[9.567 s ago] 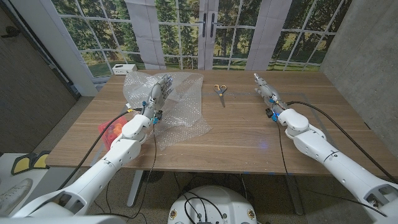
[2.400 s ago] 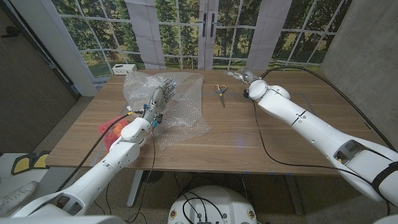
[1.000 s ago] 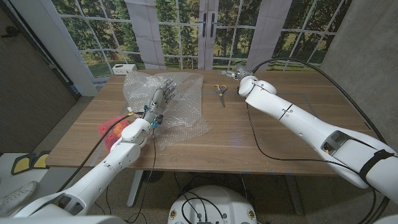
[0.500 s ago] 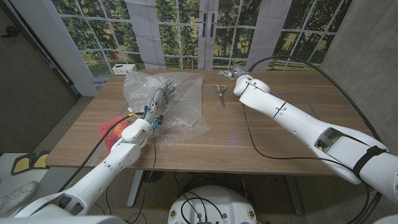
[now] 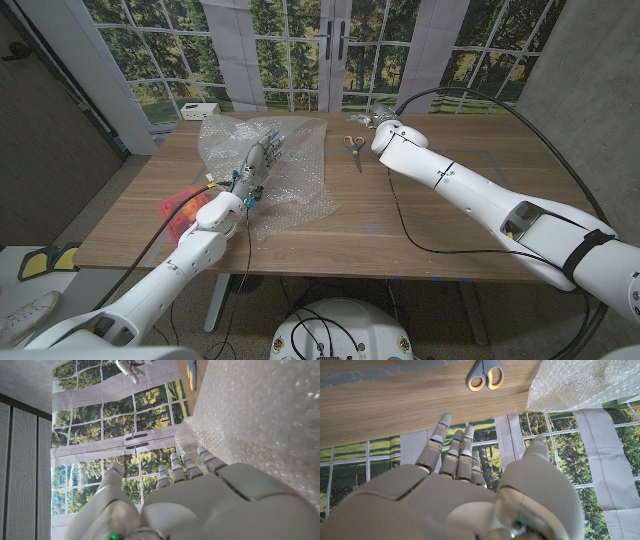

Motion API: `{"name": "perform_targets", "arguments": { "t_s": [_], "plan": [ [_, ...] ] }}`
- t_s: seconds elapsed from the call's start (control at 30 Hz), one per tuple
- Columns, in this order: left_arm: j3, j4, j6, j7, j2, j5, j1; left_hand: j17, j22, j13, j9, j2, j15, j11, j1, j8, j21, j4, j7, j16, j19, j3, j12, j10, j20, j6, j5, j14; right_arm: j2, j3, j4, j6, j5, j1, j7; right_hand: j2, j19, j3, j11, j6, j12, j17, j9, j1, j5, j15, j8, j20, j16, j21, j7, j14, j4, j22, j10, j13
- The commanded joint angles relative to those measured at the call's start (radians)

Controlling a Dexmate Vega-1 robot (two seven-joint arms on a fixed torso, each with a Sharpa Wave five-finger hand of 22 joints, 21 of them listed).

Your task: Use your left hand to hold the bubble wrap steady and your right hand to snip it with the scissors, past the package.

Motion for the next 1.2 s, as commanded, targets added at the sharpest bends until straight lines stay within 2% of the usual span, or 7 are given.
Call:
{"name": "perform_targets", "arguments": {
  "t_s": [0.03,0.17,0.23,0.93,1.2],
  "plan": [
    [-0.003,-0.015,0.005,0.003,0.010,0.001,0.008,0.002,0.006,0.004,0.000,0.004,-0.019,0.001,0.008,-0.003,0.001,-0.002,0.003,0.001,0.003,-0.003,0.000,0.010,0.005,0.003,0.005,0.007,0.021,-0.031,0.025,-0.027,-0.024,0.015,-0.014,0.010,0.016,0.002,0.000,-0.008,0.006,0.007,0.003,-0.005,-0.002,0.001,-0.002,0.000,0.010,0.008,0.081,0.015,0.006,0.002,0.014,0.006],
    [-0.003,-0.016,0.004,0.001,0.012,0.002,0.006,0.002,0.006,0.004,0.000,0.004,-0.020,0.000,0.008,-0.003,0.001,-0.002,0.002,0.001,0.003,-0.003,0.000,0.010,0.004,0.003,0.005,0.007,0.027,-0.044,0.035,-0.034,-0.031,0.021,-0.012,0.011,0.021,0.004,-0.002,-0.009,0.010,0.010,0.003,-0.005,-0.002,0.001,-0.001,-0.001,0.012,0.009,0.081,0.020,0.006,0.002,0.023,0.009],
    [-0.003,-0.017,0.004,-0.001,0.012,0.002,0.005,0.002,0.006,0.005,0.000,0.003,-0.020,0.002,0.008,-0.003,0.001,-0.002,0.002,0.001,0.002,-0.003,0.000,0.011,0.005,0.003,0.005,0.007,0.031,-0.053,0.043,-0.041,-0.039,0.025,-0.015,0.039,0.021,0.029,-0.005,-0.013,0.012,0.015,0.003,0.026,-0.001,-0.003,0.000,-0.005,0.014,0.006,0.079,0.020,-0.005,0.003,0.023,0.018],
    [-0.006,-0.021,0.014,-0.001,0.018,-0.003,0.006,0.002,0.006,0.005,0.000,0.003,-0.021,-0.001,0.008,-0.003,0.001,-0.002,0.000,0.000,0.002,-0.004,-0.001,0.010,0.004,0.003,0.005,0.006,0.083,-0.089,0.150,-0.040,-0.058,0.062,-0.014,0.044,0.017,0.060,-0.012,-0.039,0.015,0.023,0.002,0.075,0.004,-0.010,-0.006,-0.008,0.016,0.000,0.079,0.019,-0.026,0.004,0.026,0.033],
    [-0.004,-0.005,0.010,-0.008,0.013,-0.003,-0.004,0.002,0.006,0.005,0.000,0.003,-0.021,-0.001,0.008,-0.003,0.001,-0.002,0.001,0.000,0.002,-0.004,0.000,0.012,0.005,0.003,0.005,0.005,0.102,-0.103,0.186,-0.037,-0.067,0.070,-0.019,0.044,0.010,0.082,-0.014,-0.048,0.027,0.029,0.001,0.108,0.008,-0.022,-0.006,-0.014,0.013,-0.004,0.078,0.009,-0.036,0.005,0.047,0.046]
  ]
}}
